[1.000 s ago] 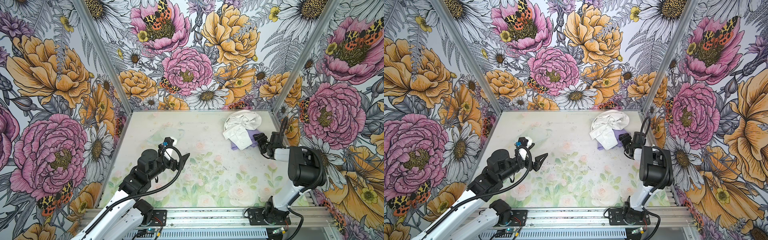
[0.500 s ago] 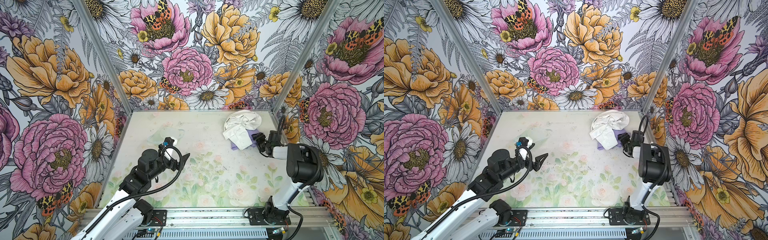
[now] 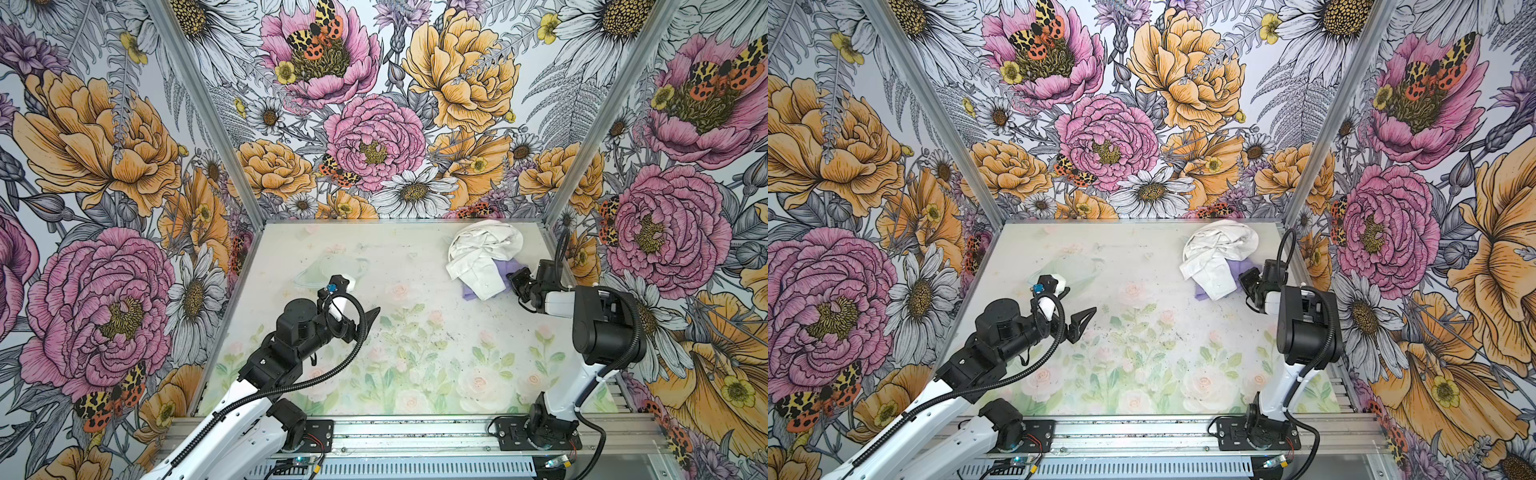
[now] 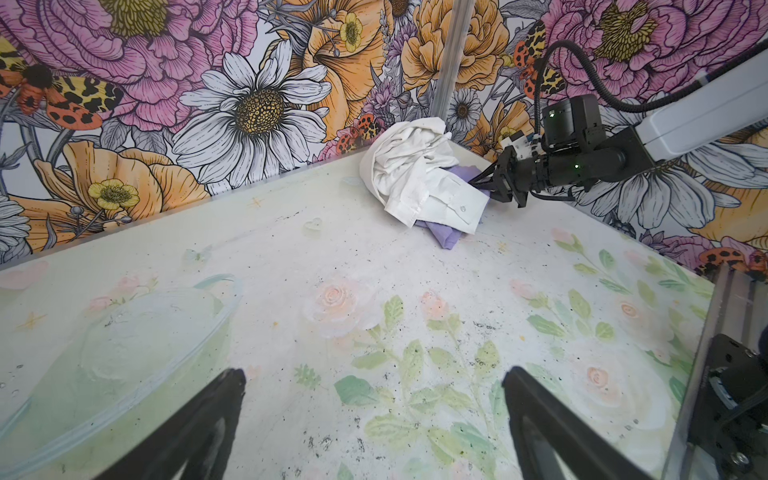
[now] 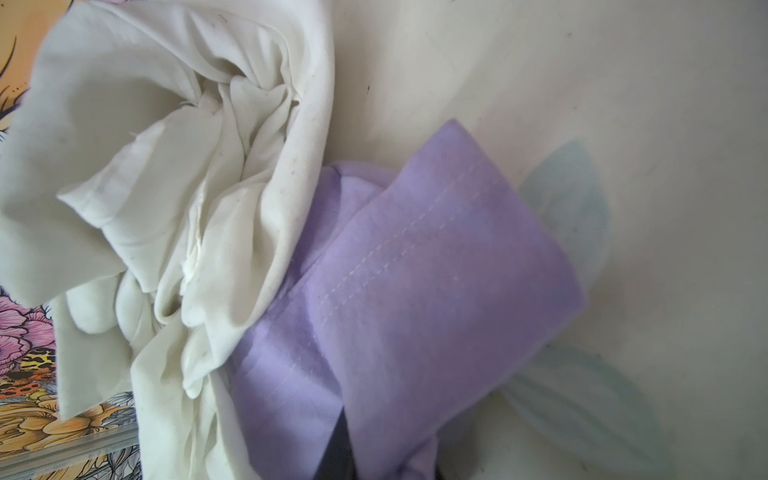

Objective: Pick out a specific cloth from the pile
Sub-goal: 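Close the right gripper on the purple cloth's edge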

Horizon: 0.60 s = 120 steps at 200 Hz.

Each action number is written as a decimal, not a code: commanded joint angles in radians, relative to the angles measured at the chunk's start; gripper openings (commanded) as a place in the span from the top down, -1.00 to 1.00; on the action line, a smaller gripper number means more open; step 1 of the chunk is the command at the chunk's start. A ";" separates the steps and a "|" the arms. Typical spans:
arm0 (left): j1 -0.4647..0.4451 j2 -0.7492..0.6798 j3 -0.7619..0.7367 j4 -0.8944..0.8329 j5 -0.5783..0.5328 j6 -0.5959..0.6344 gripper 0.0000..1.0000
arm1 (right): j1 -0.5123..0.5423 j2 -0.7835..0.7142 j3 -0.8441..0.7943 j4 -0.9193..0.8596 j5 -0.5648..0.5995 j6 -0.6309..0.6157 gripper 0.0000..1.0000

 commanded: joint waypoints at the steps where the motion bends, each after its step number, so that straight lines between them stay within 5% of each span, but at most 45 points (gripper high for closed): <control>1: -0.014 0.001 -0.010 -0.013 -0.026 0.022 -0.97 | 0.006 -0.037 0.016 0.016 0.010 -0.011 0.81; 36: -0.016 -0.001 -0.009 -0.015 -0.032 0.024 -0.97 | 0.005 -0.101 0.003 0.040 0.014 -0.011 1.00; 120: -0.023 -0.002 -0.007 -0.022 -0.044 0.031 -0.97 | 0.013 -0.240 -0.007 0.067 0.003 -0.006 1.00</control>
